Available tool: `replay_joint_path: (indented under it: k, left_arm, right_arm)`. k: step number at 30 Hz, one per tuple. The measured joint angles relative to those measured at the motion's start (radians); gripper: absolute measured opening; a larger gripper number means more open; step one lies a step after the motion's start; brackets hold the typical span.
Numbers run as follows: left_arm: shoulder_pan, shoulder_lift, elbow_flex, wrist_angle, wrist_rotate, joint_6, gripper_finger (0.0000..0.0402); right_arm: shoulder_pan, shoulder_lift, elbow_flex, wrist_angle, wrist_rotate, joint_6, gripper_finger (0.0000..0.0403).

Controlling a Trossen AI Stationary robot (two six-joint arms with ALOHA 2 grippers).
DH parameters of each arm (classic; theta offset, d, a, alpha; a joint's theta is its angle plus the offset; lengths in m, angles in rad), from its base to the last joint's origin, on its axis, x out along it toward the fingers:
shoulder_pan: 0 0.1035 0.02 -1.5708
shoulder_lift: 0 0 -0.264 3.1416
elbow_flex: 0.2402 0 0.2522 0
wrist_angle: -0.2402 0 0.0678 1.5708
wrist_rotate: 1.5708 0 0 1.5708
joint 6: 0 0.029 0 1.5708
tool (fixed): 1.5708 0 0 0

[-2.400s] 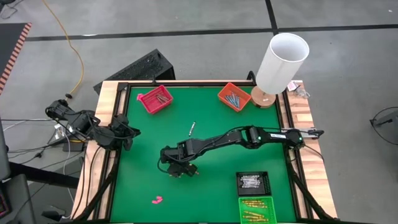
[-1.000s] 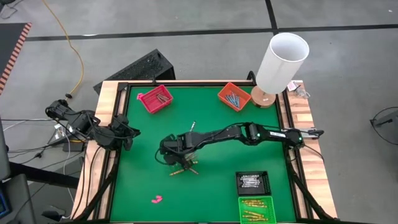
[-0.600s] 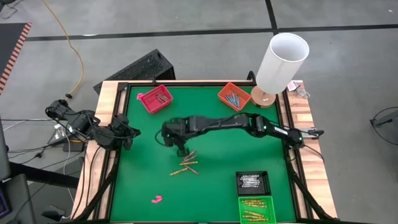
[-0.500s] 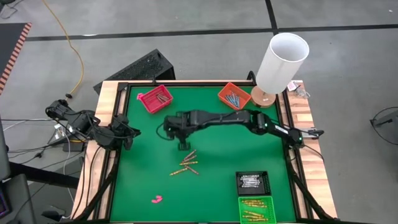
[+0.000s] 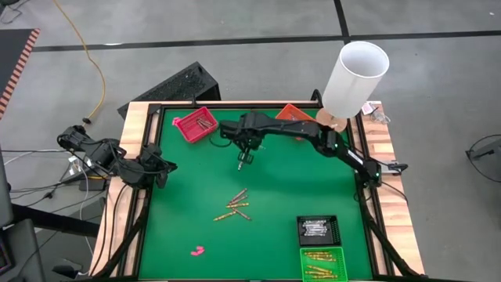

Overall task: Sort crayons
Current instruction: Put the blue crayon into the orange bin

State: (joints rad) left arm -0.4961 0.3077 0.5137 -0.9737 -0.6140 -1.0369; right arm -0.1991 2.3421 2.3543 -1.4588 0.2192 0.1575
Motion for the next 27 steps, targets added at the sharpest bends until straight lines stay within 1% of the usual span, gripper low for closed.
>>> replay_joint_path:
  k: [4, 7, 15, 17, 20, 22, 27]
  left_arm:
    - [0.0, 0.0, 0.0, 0.0, 0.0, -0.016, 0.005]
    - [0.0, 0.0, 0.0, -0.001, 0.0, -0.023, 0.005]
    - [0.0, 0.0, 0.0, -0.001, 0.0, -0.029, 0.005]
    - [0.0, 0.0, 0.0, -0.002, -0.001, -0.04, 0.005]
    - [0.0, 0.0, 0.0, -0.002, -0.002, -0.049, 0.005]
    - [0.0, 0.0, 0.0, -0.002, -0.002, -0.054, 0.005]
    - [0.0, 0.0, 0.0, -0.002, -0.003, -0.06, 0.005]
  right_arm:
    - [-0.041, -0.004, 0.0, -0.006, 0.011, -0.007, 0.0001]
    - [-0.07, -0.019, 0.0, 0.001, 0.058, -0.036, 0.0001]
    - [-0.162, -0.096, 0.0, 0.007, 0.123, -0.084, 0.0001]
    - [-0.182, -0.117, -0.013, 0.024, 0.125, -0.087, 0.0]
    - [-0.198, -0.153, -0.068, 0.063, 0.125, -0.097, 0.0]
    - [-0.199, -0.187, -0.136, 0.119, 0.124, -0.119, 0.0]
    - [-0.202, -0.308, -0.383, 0.287, 0.108, -0.165, 0.0]
